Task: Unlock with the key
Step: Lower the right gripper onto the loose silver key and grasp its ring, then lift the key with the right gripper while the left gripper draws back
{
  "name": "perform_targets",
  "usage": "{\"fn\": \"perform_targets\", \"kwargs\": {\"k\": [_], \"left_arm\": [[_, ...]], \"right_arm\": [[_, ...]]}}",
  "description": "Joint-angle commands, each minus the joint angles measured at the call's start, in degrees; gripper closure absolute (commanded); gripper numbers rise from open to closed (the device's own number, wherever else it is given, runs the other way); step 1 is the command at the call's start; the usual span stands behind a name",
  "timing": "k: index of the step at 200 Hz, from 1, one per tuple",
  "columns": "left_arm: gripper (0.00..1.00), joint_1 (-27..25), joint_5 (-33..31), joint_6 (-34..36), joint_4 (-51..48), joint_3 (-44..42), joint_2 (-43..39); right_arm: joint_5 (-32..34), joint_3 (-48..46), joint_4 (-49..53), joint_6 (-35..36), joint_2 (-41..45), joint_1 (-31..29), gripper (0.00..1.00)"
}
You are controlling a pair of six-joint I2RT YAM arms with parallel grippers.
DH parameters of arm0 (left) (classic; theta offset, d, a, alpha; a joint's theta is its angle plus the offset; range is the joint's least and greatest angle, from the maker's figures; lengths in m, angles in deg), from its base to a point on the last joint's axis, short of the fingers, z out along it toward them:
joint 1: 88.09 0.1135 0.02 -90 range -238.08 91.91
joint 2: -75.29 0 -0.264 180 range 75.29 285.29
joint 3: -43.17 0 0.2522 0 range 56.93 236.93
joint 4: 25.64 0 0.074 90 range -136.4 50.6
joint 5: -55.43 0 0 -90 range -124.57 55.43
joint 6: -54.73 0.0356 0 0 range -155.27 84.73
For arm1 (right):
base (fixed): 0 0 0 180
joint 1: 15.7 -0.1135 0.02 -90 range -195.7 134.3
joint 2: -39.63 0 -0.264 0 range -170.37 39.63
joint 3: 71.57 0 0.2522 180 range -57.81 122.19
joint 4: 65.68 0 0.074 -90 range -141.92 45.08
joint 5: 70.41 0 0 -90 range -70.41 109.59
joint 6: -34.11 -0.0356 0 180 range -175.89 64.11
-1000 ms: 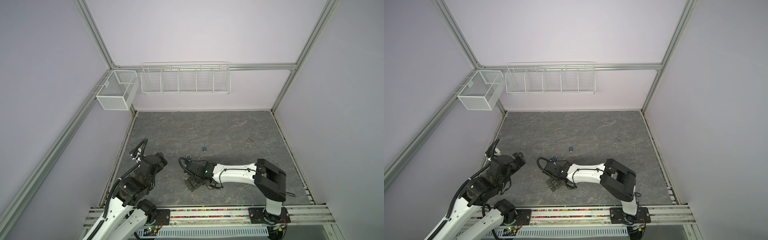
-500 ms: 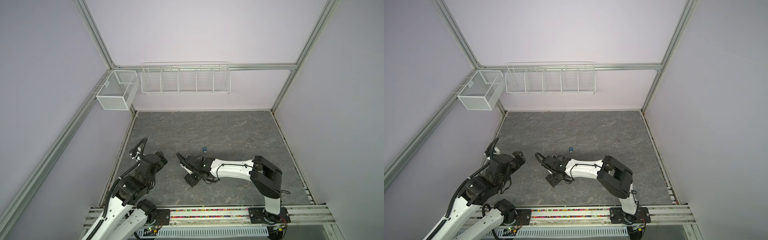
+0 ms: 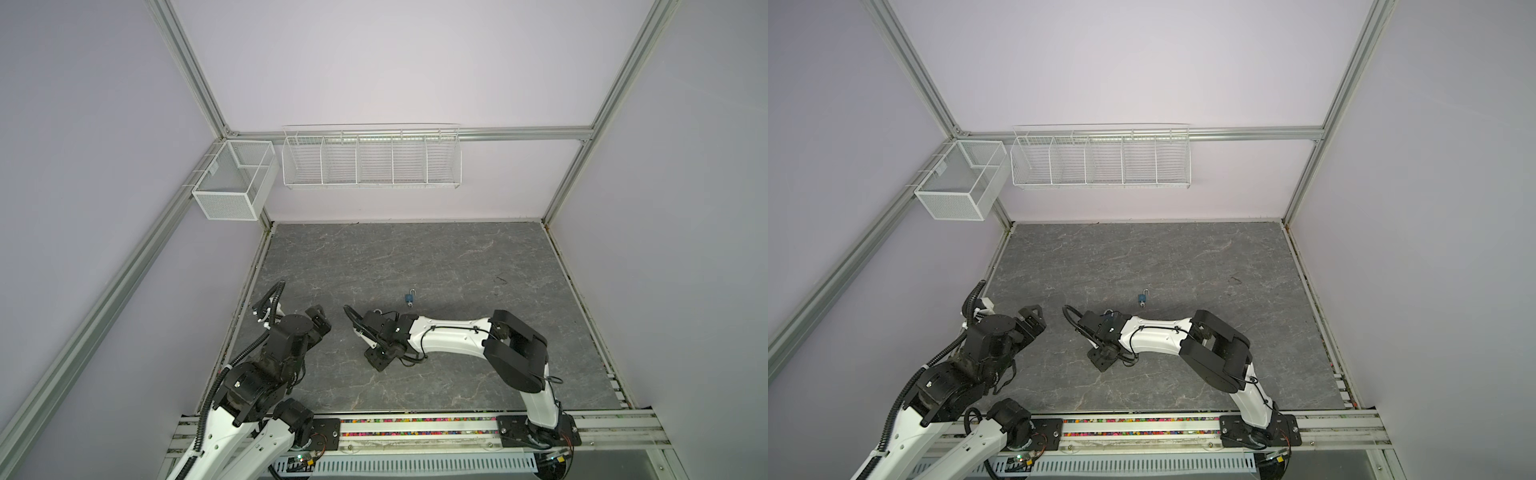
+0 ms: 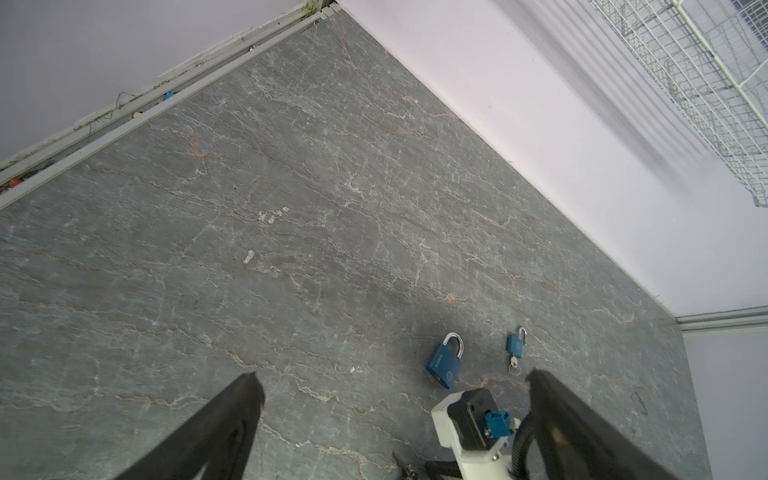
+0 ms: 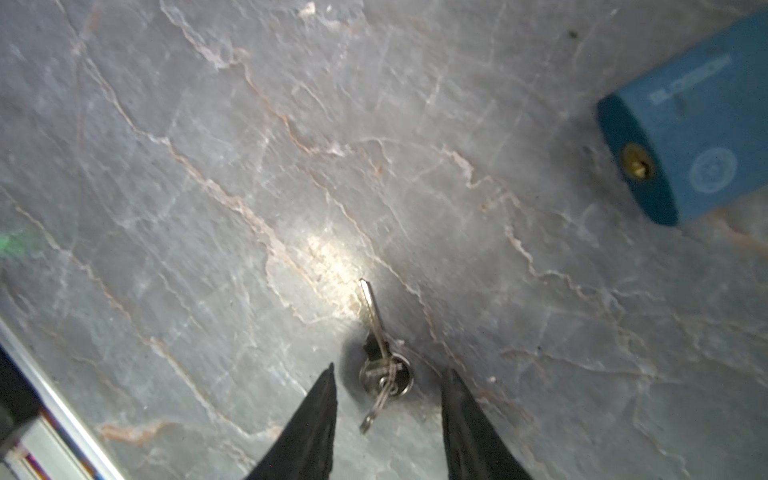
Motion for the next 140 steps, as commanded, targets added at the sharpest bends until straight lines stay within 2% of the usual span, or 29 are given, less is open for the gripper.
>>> {"fn": "perform_targets", "kwargs": {"k": [1, 48, 62, 105, 140], "left_arm": [[0.01, 0.34, -0.25, 0.95, -2.46, 1.70, -0.61], [0.01, 0.34, 1.19, 1.15, -1.95, 1.20, -0.70], [0.01, 0.34, 1.33, 0.98, -2.31, 1.19, -0.79], [0.01, 0.34, 1.42, 1.17, -1.36, 1.02, -1.08], [0.01, 0.34, 2.12, 0.38, -1.69, 2.16, -1.14]], "right_arm": [[0.94, -0.15, 2.54, -0.67, -0.15, -0.42, 0.64], [2.12, -0.99, 5.12, -0.65, 0.72, -0.69, 0.70], [2.65, -0.99, 5.45, -0.59, 0.90, -0.70, 0.78], [3.73, -0.11, 5.61, -0.08, -0.37, -0.85, 0.83], [4.09, -0.81, 5.53, 1.05, 0.18, -0.82, 0.91]]}}
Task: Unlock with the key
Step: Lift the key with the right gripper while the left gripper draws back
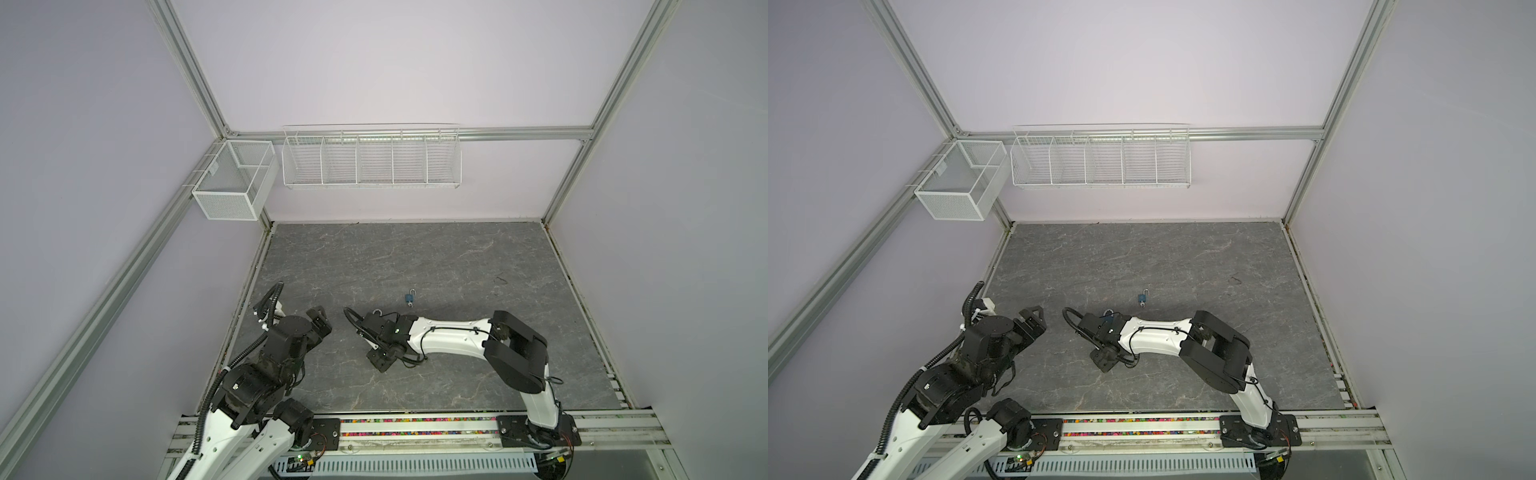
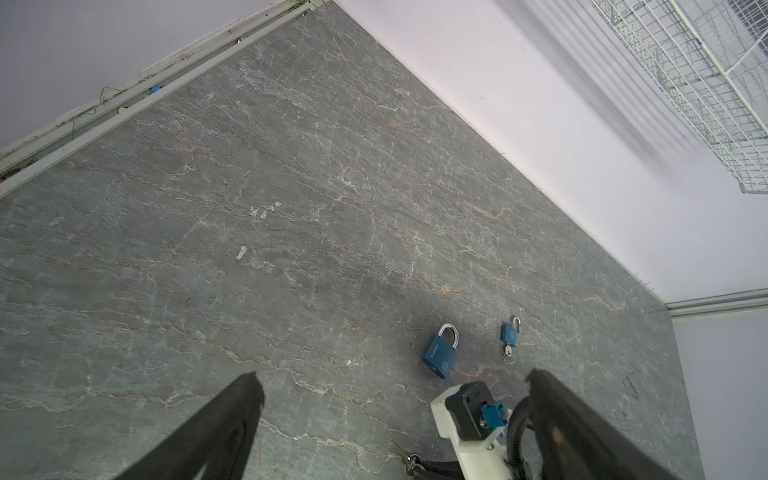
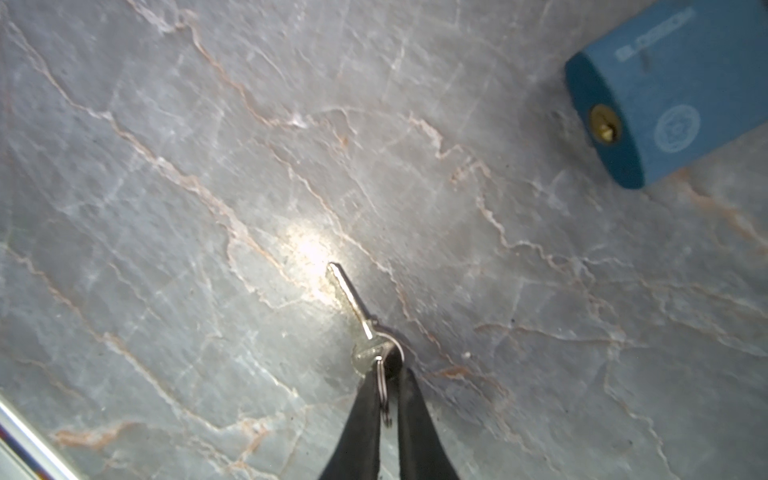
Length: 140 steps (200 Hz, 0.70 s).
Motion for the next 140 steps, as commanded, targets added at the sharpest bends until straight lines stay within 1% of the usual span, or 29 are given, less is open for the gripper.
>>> {"fn": "perform_targets", "kwargs": {"k": [1, 6, 29, 82, 108, 120, 127, 140], "left_arm": [[0.01, 0.34, 0.57, -0.34, -1.67, 2.23, -0.53], [0.01, 0.34, 0.95, -0.48, -1.67, 2.53, -0.61], [0.01, 0.34, 3.45, -2.79, -1.43, 3.00, -0.86], [0.00, 0.33, 9.17, -5.15, 0.40, 1.78, -2.49], [0.00, 0.34, 13.79, -6.41, 3.28, -0.65, -2.40], [0.02, 0.34, 16.17, -8.12, 3.77, -1.27, -2.42], [0.05, 0.34, 17.85, -8.18, 4.56, -1.45, -2.58], [0.06, 0.34, 20.86, -7.24, 7.53, -2.77, -2.90]], "right_arm": [[0.97, -0.81, 3.22, 1.41, 0.18, -0.41, 0.92], [1.26, -0.86, 3.18, 1.57, 0.43, -0.42, 0.93], [1.96, -2.09, 1.46, 1.67, 2.31, -0.17, 0.93], [1.33, -7.23, -6.25, -2.45, 7.89, 0.55, 0.94], [0.31, -8.63, -10.21, -5.73, 9.07, 0.48, 0.94], [0.44, -8.49, -10.50, -8.21, 9.20, 0.58, 0.94], [0.31, -8.22, -10.62, -9.22, 9.49, 0.72, 0.94], [0.94, -7.53, -10.47, -9.98, 10.33, 0.26, 0.94]]}}
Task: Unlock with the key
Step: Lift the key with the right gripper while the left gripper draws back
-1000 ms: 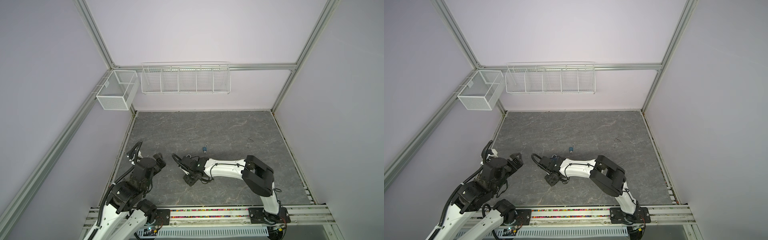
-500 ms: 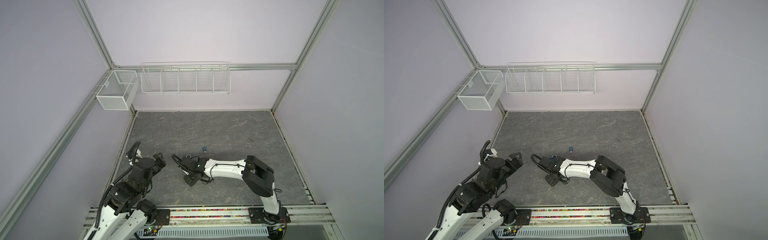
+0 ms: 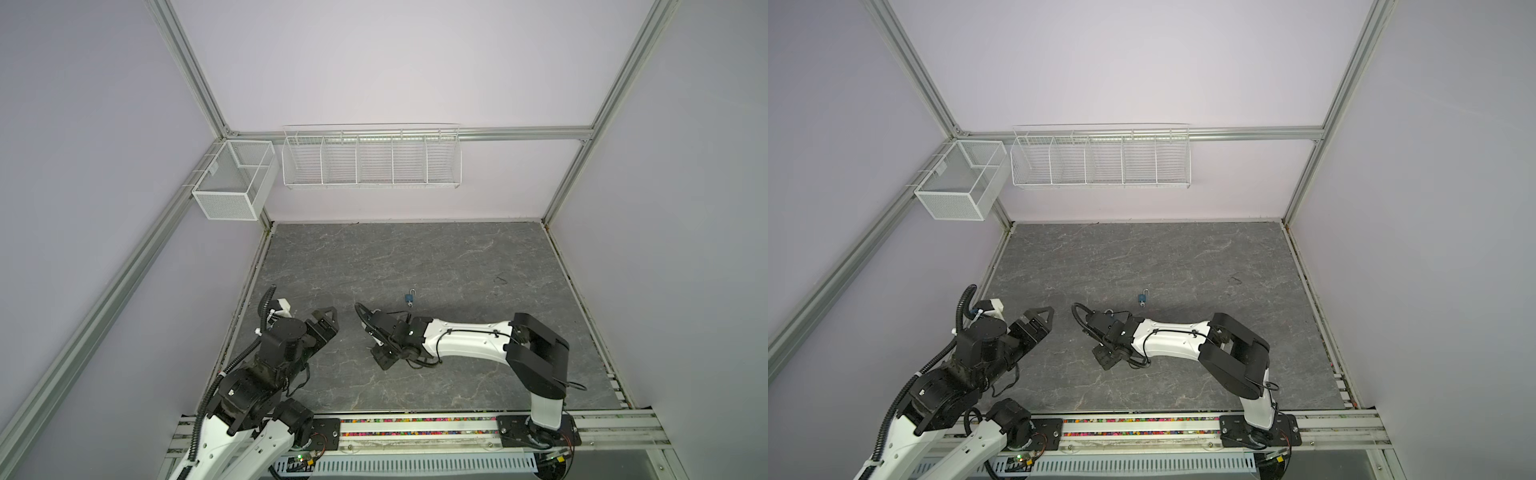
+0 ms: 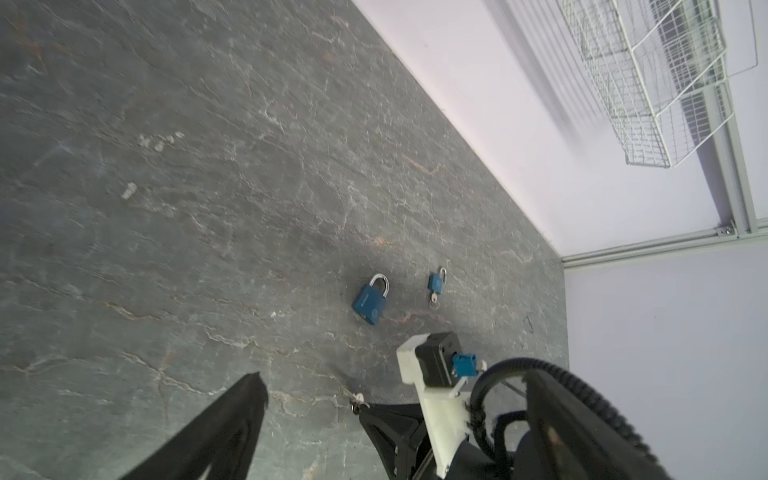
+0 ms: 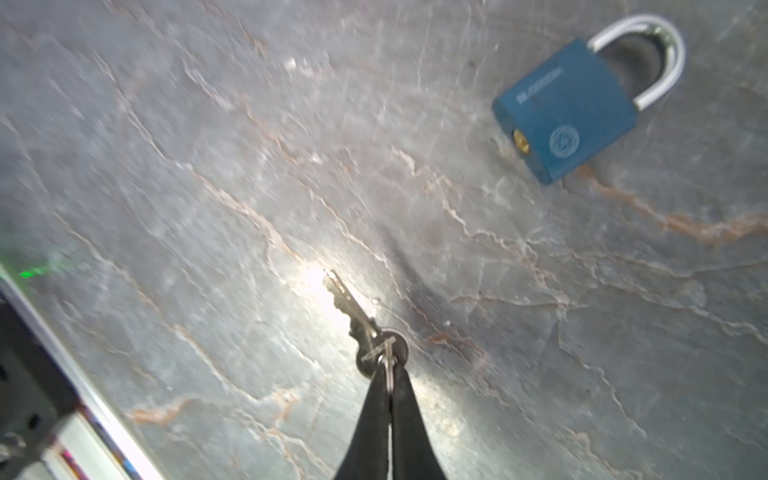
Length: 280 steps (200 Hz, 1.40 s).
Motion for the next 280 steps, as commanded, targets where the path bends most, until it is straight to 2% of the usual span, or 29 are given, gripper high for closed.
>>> {"fn": "perform_targets", "kwargs": {"k": [1, 39, 59, 68, 82, 94, 140, 155, 177, 206, 262, 280], "left_arm": [[0.05, 0.34, 6.90, -1.45, 4.00, -2.03, -0.82], [0.11, 0.34, 10.72, -0.11, 4.41, -3.85, 0.76], [0.14, 0.33, 13.35, 0.96, 9.20, -7.14, 0.60], [0.19, 0.34, 14.56, 1.32, 11.51, -8.76, 0.78], [0.22, 0.33, 17.35, 1.43, 17.32, -11.77, 0.93], [0.29, 0.34, 18.67, 2.44, 21.55, -13.54, 1.32], [0.38, 0.34, 20.11, 4.24, 29.00, -15.56, 4.75], [0.46, 0.33, 21.30, 3.88, 31.23, -16.55, 5.86], [0.46, 0.34, 22.40, 2.03, 35.02, -18.02, 6.79], [0.50, 0.22, 21.89, 1.62, 33.25, -18.56, 7.43], [0.55, 0.25, 23.84, 2.73, 35.61, -17.68, 8.65], [0.66, 0.19, 22.85, 2.08, 36.65, -17.68, 8.40]], "right_arm": [[0.59, 0.10, -1.91, -4.34, 2.60, -0.09, 0.94], [-2.06, -1.41, -4.62, -11.68, 6.44, -0.02, 0.94], [-3.57, -2.98, -6.46, -13.65, 9.27, -0.30, 0.94], [-3.37, -3.28, -5.84, -14.82, 10.51, -0.38, 0.94], [-4.08, -3.79, -5.76, -15.15, 12.43, -0.46, 0.94], [-4.21, -3.38, -4.51, -15.00, 13.84, -0.51, 0.94], [-9.05, -1.13, -1.61, -15.69, 15.32, 0.94, 0.94], [-10.12, -2.13, -2.82, -16.17, 16.66, 1.16, 0.94], [-11.98, -3.88, -3.92, -17.96, 17.99, 2.28, 0.94], [-13.32, -5.17, -5.64, -19.00, 19.61, 2.50, 0.94], [-17.20, -3.54, -6.35, -19.29, 16.85, 3.71, 0.94], [-17.01, -2.93, -5.86, -18.87, 16.22, 3.74, 0.94]]}}
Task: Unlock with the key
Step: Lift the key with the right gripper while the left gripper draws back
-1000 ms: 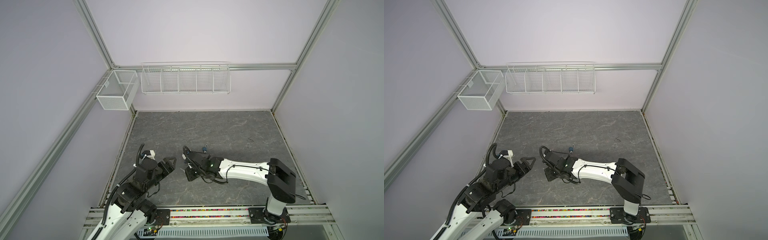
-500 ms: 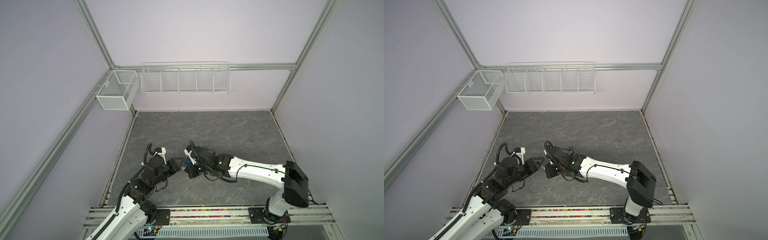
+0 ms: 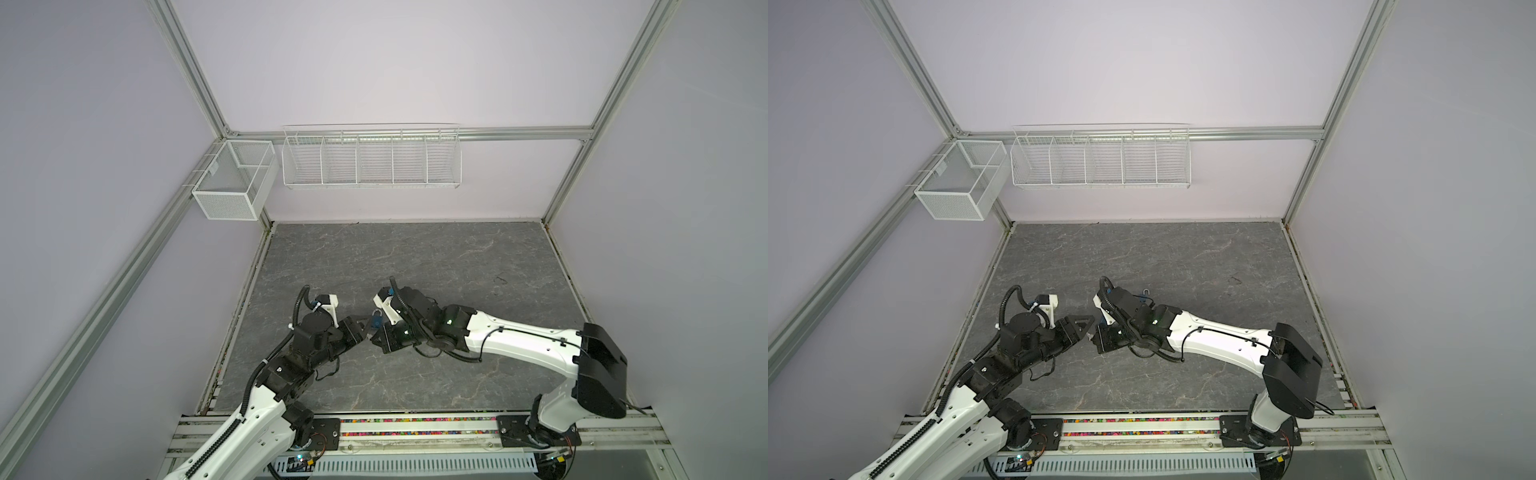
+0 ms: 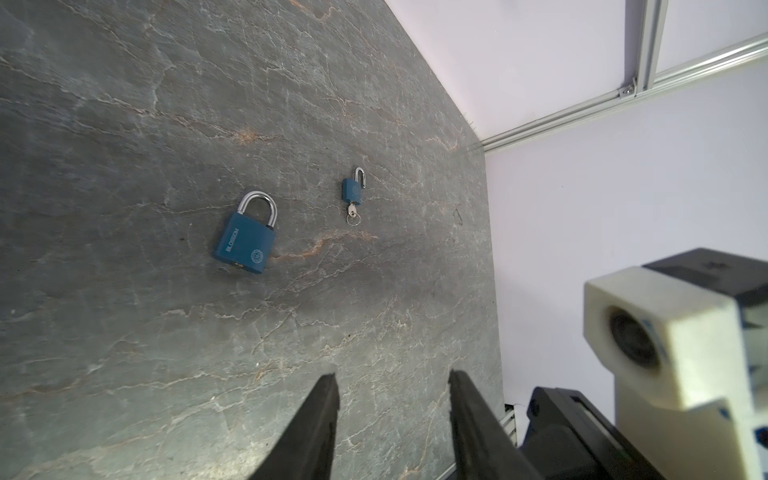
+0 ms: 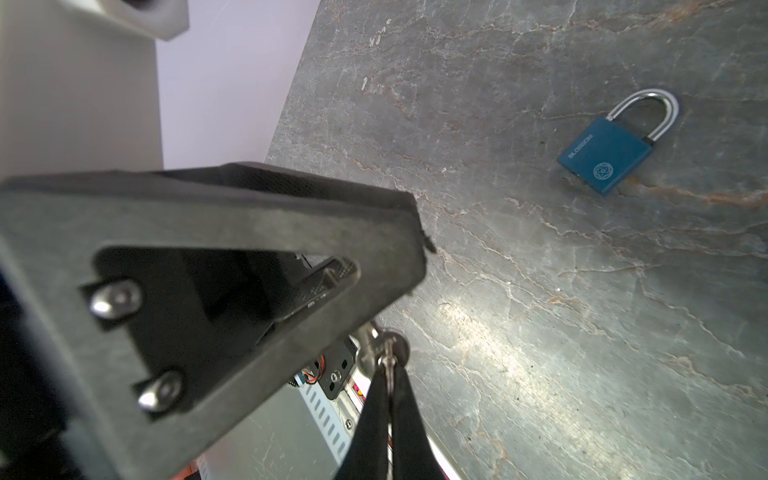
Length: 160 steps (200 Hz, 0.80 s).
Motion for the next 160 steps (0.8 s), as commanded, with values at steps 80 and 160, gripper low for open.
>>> {"fn": "perform_targets", "kwargs": {"k": [80, 160], "left_arm": [[0.74, 0.25, -1.08, -1.72, 3.48, 1.54, 2.91], [0.93, 0.22, -2.36, -2.74, 4.44, 0.85, 1.18]], "right_arm": [[0.79, 3.19, 1.41, 0.75, -0.30, 1.29, 0.94], [-0.16, 3.93, 1.82, 0.35, -2.20, 1.53, 0.94]]}}
